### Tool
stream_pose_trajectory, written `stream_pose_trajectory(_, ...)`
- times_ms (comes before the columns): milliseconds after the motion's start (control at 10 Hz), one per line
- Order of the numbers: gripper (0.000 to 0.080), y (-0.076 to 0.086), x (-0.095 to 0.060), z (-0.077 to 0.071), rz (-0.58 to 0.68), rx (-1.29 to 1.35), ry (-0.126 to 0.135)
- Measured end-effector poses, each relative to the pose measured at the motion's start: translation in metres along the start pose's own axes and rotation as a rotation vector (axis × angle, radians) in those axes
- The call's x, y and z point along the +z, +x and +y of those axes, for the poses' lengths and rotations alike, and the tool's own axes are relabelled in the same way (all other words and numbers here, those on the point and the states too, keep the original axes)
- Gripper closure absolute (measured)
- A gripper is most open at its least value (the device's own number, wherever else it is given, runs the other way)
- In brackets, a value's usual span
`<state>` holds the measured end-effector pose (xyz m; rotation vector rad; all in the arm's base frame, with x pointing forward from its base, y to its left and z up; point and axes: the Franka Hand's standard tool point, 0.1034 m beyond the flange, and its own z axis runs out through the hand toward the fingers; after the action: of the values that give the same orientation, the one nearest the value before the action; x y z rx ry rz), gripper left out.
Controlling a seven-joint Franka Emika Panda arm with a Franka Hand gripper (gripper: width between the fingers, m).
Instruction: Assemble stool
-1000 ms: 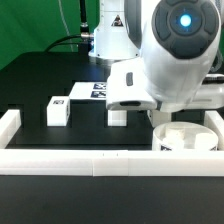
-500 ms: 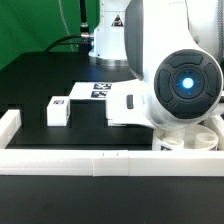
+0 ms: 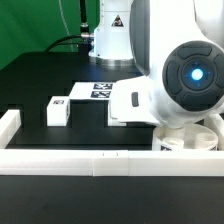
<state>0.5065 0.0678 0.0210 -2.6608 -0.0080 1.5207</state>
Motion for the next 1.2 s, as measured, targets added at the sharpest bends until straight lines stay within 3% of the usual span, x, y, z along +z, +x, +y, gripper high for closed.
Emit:
stream_pose_trajectory(300, 0.0463, -0.043, -0.031, -0.005, -0.051, -0.023, -0.006)
stream_pose_trajectory(400, 0.0463, -0.044, -0.038, -0.005, -0.041, -0.033, -0.006)
stream_pose_trajectory(700, 0.0462, -0.035, -0.042, -0.006, 0.022, -0.033, -0.004)
stream_pose_trajectory(900, 0.0462, -0.022, -0.063, -0.012, 0.196, -0.045, -0.003)
stream_pose_trajectory(1000, 0.0462, -0.035, -0.068, -0.014, 0.243, -0.044, -0.005)
stream_pose_trajectory(1200, 0.0462, -0.046, -0.088, -0.016, 0.395, -0.043, -0.005)
